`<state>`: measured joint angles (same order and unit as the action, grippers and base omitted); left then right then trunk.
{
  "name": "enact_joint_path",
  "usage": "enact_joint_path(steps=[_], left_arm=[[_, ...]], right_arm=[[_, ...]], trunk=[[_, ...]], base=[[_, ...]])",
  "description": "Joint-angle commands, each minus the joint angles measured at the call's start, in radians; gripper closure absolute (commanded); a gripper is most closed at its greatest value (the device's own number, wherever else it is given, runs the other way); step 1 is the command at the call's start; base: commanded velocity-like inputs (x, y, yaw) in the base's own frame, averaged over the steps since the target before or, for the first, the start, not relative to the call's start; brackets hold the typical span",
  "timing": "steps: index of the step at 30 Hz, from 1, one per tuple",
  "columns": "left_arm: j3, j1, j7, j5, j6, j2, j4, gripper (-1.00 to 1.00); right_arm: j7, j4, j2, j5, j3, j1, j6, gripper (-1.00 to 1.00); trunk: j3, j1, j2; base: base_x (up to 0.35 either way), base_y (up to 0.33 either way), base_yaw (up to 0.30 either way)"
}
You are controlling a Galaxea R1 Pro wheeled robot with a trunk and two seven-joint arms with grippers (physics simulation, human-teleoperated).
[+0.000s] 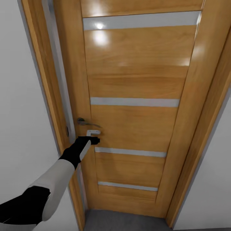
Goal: Move the two storage containers from the living room to the garage. In the garage, place one container on the floor and stack the other container on top of it (either order is fine).
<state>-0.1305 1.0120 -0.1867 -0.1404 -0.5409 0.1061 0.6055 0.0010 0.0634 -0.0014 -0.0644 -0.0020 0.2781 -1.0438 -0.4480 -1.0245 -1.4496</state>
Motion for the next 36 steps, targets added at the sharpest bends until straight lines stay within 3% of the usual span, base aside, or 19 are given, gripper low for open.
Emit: enact_joint_path(steps=[1,11,21,36], left_arm=[[-0.004,0.000,-0.008,-0.011,-0.003,0.001,0.002,-1.00],[-0.004,0.000,-0.009,-0.010,-0.004,0.005,0.001,-1.00],[-0.004,0.000,-0.010,-0.010,-0.006,0.006,-0.003,-1.00],[-0.004,0.000,-0.016,-0.010,-0.005,0.007,-0.003,-1.00]], right_arm=[[0.000,0.001,0.000,-0.003,-0.001,0.000,-0.003,-1.00],[0.000,0.001,0.000,-0.003,-0.001,0.000,-0.003,-1.00],[0.000,0.001,0.000,-0.003,-0.001,0.000,-0.003,-1.00],[-0.001,0.001,0.000,-0.003,0.000,0.000,-0.003,-1.00]], trunk=[[-0.001,0.000,0.000],[-0.001,0.000,0.000],[-0.001,0.000,0.000],[-0.001,0.000,0.000]], base=[[0.137,0.000,0.000],[0.026,-0.001,0.000],[0.231,-0.119,0.000],[0.013,-0.007,-0.025]])
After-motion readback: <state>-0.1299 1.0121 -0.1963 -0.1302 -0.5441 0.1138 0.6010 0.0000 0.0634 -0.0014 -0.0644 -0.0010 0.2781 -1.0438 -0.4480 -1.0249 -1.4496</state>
